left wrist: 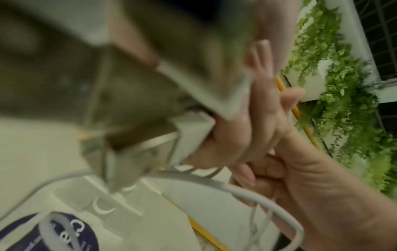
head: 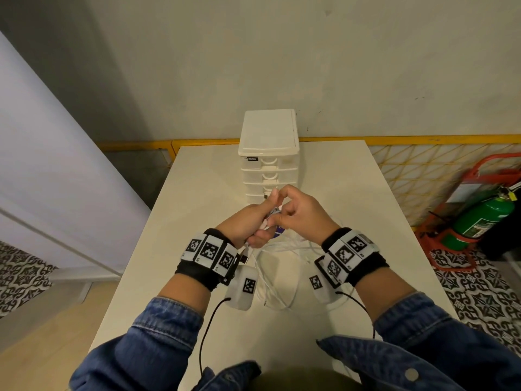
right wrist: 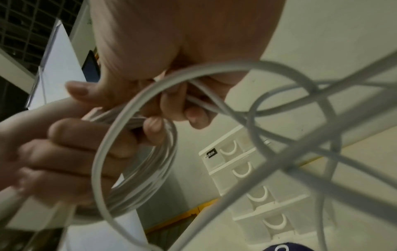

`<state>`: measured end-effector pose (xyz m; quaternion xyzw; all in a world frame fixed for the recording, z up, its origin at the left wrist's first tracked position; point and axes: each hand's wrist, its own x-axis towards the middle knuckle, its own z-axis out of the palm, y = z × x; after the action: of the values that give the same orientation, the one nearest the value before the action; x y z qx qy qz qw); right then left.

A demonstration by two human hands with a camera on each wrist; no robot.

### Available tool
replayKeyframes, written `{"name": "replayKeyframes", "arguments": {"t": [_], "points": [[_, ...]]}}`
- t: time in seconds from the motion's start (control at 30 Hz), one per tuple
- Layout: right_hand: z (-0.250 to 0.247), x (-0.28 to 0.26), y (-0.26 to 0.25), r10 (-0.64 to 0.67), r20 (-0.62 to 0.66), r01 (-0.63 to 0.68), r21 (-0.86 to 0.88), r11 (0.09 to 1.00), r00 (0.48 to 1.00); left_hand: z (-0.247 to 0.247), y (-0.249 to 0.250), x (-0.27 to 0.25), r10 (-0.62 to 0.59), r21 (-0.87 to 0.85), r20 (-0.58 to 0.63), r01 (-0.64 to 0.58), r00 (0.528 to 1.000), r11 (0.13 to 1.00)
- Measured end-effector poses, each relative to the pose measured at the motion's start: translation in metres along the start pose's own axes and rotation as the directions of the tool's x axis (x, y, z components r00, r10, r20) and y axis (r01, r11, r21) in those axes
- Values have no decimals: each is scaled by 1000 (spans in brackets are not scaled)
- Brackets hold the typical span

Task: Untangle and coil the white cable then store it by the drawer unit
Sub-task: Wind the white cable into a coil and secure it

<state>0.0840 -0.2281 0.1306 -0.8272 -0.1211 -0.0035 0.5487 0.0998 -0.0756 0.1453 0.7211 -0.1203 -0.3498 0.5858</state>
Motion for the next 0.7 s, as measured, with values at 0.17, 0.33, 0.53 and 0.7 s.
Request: {"name": "replayKeyframes", "arguments": {"t": [0.17,0.33,0.53,0.7], "points": [[-27,6,-11,3,118,5,-67,998,993,8,10,-10,8,83,83,-15,996,996],[-45,7,-9,33,-11,-32,50,998,999,7,11,-15,151,-68,118,-144,981,987],[-31,5,15,0,-57,-2,-37,999,998,-17,22,-18,341,-347,-152,-373,928,860],[-25,-9,63,133,-89,-153,-282,947,987,-53,45,-32,460,-486,-311,-555,832,675]]}}
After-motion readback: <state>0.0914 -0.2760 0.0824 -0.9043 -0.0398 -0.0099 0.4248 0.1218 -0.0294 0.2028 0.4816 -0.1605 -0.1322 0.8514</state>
